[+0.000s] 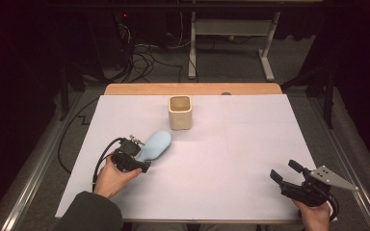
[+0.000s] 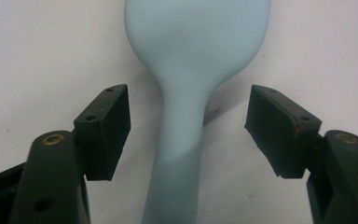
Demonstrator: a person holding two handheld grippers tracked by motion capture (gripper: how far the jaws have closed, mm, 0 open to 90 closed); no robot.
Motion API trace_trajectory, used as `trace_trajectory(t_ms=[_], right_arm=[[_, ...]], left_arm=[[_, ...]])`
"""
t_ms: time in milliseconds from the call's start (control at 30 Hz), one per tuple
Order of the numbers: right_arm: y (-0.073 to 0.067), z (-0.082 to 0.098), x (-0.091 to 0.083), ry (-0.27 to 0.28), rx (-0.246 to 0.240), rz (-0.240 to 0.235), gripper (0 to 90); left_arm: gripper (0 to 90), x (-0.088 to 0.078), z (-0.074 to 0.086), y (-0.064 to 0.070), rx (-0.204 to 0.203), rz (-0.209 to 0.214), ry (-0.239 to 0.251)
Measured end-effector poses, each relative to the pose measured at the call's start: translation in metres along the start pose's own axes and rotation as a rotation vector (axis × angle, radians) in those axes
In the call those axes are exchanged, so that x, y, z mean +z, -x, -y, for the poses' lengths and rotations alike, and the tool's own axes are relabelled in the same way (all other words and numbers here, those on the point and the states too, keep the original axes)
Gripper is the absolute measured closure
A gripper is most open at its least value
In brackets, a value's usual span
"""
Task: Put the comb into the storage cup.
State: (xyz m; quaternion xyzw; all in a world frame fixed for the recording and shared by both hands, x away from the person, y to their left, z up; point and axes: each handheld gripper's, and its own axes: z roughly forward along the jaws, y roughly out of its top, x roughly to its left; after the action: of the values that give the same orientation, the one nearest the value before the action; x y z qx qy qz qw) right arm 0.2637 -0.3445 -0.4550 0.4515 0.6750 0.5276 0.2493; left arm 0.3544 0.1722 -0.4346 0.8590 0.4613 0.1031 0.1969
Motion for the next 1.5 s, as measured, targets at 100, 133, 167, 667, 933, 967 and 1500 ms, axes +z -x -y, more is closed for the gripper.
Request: trace_trajectory(t_ms=[100, 133, 167, 667, 933, 967, 1500], right_arm=[[0.000, 0.000, 0.000, -0.001, -0.001, 0.000, 16.5], [0.000, 0.000, 0.000, 0.000, -0.001, 0.000, 16.5], [0.000, 0.000, 0.000, 0.000, -0.001, 0.000, 16.5], [0.000, 0.000, 0.000, 0.001, 0.003, -0.002, 16.5], [0.000, 0.000, 0.000, -0.001, 0.000, -0.001, 16.5], [0.000, 0.000, 0.000, -0.001, 0.000, 0.000, 16.5], [0.000, 0.000, 0.000, -0.001, -0.001, 0.000, 16.5]], left_arm=[[32.8, 0.004, -0.001, 0.000, 0.000, -0.005, -0.008], [32.8, 0.005, -0.001, 0.000, 0.001, -0.009, -0.011], [33.0, 0.006, -0.002, -0.001, 0.003, -0.010, -0.014], [41.8, 0.016, -0.006, 0.002, 0.019, 0.002, -0.054], [50.3, 0.016, -0.007, 0.003, 0.024, 0.026, -0.062], [50.6, 0.016, -0.007, 0.002, 0.022, 0.030, -0.064], [64.0, 0.015, -0.008, -0.002, 0.012, 0.038, -0.072]])
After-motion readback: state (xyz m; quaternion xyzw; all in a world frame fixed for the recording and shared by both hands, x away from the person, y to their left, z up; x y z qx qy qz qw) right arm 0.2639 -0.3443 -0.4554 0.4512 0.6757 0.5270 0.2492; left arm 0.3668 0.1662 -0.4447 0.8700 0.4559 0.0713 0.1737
